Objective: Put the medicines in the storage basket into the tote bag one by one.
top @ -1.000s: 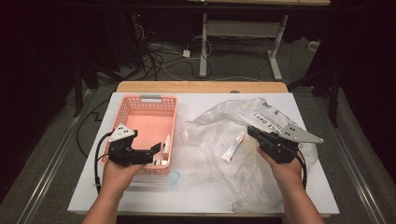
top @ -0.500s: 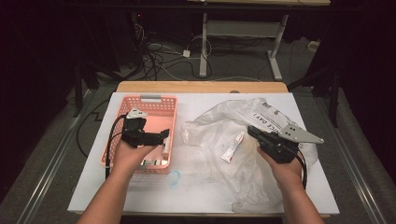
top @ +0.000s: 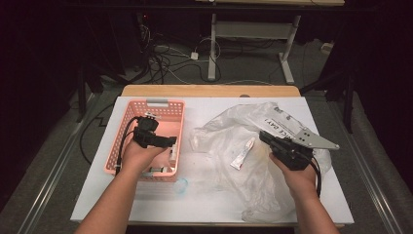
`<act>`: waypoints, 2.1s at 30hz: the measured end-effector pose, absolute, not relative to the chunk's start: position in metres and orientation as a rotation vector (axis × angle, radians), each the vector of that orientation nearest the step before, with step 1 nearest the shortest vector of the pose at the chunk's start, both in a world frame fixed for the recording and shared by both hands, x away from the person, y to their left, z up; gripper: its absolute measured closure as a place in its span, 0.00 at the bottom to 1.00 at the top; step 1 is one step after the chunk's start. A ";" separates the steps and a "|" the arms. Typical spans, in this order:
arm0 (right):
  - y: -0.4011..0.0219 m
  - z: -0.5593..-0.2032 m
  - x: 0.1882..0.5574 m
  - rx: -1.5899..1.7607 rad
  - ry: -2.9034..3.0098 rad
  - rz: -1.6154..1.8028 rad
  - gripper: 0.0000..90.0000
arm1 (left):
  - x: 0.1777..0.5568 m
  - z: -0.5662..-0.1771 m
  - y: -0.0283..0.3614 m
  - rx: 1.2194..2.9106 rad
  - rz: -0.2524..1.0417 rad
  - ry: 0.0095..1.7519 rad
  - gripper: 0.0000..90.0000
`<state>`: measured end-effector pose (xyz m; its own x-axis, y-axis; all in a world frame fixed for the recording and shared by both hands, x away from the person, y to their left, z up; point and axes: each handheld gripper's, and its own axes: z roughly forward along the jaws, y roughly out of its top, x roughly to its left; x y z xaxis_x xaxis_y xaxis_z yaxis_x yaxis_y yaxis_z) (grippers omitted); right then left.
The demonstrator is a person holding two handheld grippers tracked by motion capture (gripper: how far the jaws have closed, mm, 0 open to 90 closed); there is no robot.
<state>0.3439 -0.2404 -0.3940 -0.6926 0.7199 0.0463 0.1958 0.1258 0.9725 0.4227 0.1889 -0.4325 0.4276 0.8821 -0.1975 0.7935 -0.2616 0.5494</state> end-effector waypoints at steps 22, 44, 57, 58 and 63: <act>-0.239 -0.396 0.344 0.892 1.978 1.580 1.00 | 0.436 -0.451 0.179 2.322 -0.098 1.459 0.36; -0.239 -0.397 0.344 0.886 1.980 1.574 1.00 | 0.436 -0.455 0.175 2.462 -0.028 1.541 0.58; -0.238 -0.397 0.344 0.881 1.982 1.574 1.00 | 0.435 -0.454 0.177 2.472 -0.003 1.513 0.63; -0.238 -0.397 0.344 0.881 1.983 1.574 1.00 | 0.435 -0.454 0.176 2.474 0.002 1.510 0.63; -0.239 -0.396 0.344 0.882 1.981 1.575 1.00 | 0.434 -0.452 0.178 2.466 0.037 1.491 0.64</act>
